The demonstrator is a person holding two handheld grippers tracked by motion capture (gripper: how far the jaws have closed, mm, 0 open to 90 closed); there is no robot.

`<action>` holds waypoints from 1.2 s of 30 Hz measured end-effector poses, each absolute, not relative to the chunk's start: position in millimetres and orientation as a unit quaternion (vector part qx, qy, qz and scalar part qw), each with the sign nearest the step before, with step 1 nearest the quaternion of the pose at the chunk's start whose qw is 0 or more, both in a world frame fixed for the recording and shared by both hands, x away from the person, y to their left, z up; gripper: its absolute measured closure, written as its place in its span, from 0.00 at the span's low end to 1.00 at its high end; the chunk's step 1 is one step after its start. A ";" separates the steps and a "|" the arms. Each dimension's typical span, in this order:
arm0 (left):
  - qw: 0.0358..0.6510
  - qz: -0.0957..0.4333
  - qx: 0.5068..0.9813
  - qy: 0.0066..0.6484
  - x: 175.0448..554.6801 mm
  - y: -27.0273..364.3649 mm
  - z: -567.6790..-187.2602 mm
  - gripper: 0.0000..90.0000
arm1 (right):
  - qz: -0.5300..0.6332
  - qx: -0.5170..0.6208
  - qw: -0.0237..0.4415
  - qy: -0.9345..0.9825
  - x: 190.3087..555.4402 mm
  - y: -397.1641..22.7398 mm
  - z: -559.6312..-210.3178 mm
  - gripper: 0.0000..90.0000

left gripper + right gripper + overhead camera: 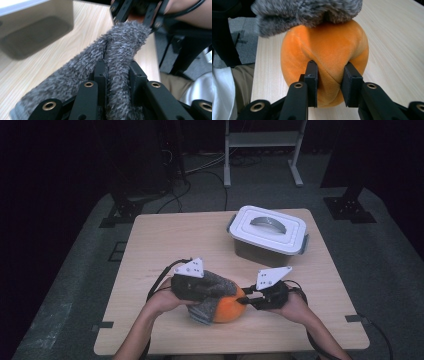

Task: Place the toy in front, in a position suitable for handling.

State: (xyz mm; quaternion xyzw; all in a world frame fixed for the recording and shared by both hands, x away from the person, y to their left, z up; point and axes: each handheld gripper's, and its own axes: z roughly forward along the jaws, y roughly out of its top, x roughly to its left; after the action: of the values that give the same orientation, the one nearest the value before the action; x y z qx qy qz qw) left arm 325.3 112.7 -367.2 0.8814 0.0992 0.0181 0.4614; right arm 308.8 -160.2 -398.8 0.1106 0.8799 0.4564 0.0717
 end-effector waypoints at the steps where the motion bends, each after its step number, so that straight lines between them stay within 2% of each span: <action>1: 0.458 0.016 0.882 0.106 327.0 114.9 -371.3 0.81 | 0.457 0.114 0.067 0.880 309.6 -161.4 -400.1 0.75; 3: 0.461 0.011 0.880 0.116 328.6 119.5 -377.3 0.82 | 0.459 0.115 0.064 0.879 310.8 -162.3 -402.8 0.71; 8: 0.467 0.006 0.875 0.127 327.9 129.6 -386.8 0.82 | 0.476 0.118 0.047 0.870 315.6 -163.7 -406.3 0.49; 12: 0.466 0.002 0.875 0.128 327.4 130.7 -387.2 0.82 | 0.481 0.127 0.043 0.867 318.5 -160.5 -411.2 0.43; 13: 0.466 0.002 0.876 0.128 327.4 130.3 -386.9 0.82 | 0.481 0.128 0.045 0.866 318.2 -158.4 -413.1 0.46; 15: 0.471 0.001 0.873 0.126 326.4 128.9 -384.4 0.82 | 0.481 0.131 0.049 0.866 316.9 -155.9 -413.9 0.62; 18: 0.475 0.004 0.873 0.108 320.8 120.7 -374.5 0.82 | 0.472 0.128 0.048 0.871 313.1 -152.8 -407.5 0.73; 24: 0.465 0.008 0.882 0.075 313.5 100.1 -365.5 0.82 | 0.475 0.127 0.049 0.869 311.7 -150.8 -406.1 0.75; 36: 0.481 -0.006 0.869 0.114 314.3 137.8 -386.5 0.82 | 0.472 0.117 0.054 0.872 310.7 -153.4 -409.0 0.79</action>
State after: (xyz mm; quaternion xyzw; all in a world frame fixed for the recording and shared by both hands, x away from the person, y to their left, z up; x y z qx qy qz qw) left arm 314.3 137.8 -386.5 0.8693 0.1135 -0.0061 0.4810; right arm 310.7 -153.4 -409.0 0.1167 0.8720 0.4724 0.0541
